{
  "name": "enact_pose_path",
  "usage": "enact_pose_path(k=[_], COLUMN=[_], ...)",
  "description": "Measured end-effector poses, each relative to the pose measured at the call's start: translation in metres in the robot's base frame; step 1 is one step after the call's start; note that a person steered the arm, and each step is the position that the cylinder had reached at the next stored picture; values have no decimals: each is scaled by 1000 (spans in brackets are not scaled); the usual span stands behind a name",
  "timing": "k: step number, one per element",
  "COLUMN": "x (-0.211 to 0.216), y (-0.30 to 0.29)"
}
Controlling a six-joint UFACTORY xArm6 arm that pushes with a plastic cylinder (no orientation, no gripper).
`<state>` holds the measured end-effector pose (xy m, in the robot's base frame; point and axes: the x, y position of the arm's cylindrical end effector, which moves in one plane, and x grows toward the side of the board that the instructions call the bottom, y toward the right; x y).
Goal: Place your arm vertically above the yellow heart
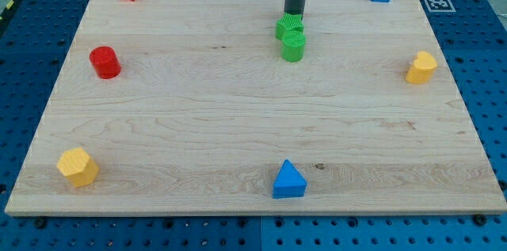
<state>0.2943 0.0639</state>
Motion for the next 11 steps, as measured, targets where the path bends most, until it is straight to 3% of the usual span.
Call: enact_pose_path(k=[1, 3, 11], x=[-2, -4, 15], y=[2, 69, 140])
